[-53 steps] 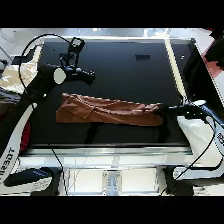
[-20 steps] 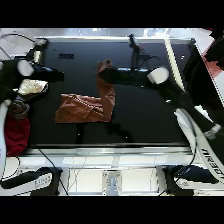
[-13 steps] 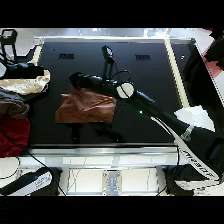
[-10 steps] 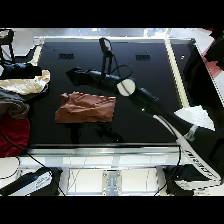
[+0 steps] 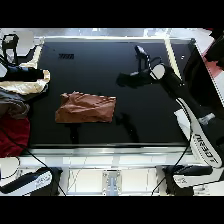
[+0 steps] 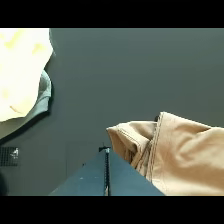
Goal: Fold the shirts.
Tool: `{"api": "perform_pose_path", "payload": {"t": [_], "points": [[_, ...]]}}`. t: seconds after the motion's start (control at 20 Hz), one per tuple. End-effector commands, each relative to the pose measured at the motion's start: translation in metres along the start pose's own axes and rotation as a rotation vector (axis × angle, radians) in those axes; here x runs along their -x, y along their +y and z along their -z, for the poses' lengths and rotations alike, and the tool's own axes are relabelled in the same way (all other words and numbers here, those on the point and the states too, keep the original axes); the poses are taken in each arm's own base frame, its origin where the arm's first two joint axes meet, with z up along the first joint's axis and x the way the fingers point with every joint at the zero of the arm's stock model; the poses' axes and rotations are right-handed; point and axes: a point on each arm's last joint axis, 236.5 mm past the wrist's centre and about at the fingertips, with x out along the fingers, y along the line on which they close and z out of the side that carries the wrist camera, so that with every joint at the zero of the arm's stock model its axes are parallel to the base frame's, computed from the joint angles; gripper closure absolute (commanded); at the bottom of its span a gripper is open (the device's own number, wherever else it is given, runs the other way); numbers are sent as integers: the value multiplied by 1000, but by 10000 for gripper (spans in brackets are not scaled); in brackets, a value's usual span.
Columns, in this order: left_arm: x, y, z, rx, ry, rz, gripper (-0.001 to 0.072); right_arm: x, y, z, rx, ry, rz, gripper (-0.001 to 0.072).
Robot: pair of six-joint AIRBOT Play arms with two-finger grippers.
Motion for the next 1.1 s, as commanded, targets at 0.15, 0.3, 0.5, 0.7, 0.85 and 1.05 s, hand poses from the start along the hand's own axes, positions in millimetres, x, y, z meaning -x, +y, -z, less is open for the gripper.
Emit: {"api": "perform_pose_path", "payload": {"t": [0.15, 0.3, 0.5, 0.7, 0.85, 1.05], "points": [[-3, 0, 3, 1, 11, 1, 693, -85, -24, 86, -397, 319, -150, 83], [-3, 0, 3, 1, 11, 1, 693, -113, -1, 105, -452, 372, -256, 83], [-3, 0, 3, 1, 11, 1, 693, -131, 12, 131, -418, 418, -240, 85], [-3, 0, 3, 1, 11, 1, 693, -138, 42, 111, -361, 326, -294, 379], [-3, 0, 3, 1, 12, 1, 693, -124, 81, 82, -204, 261, -398, 696], [-3, 0, 4, 0, 16, 2, 693, -79, 65, 36, 69, 227, -297, 696]]}}
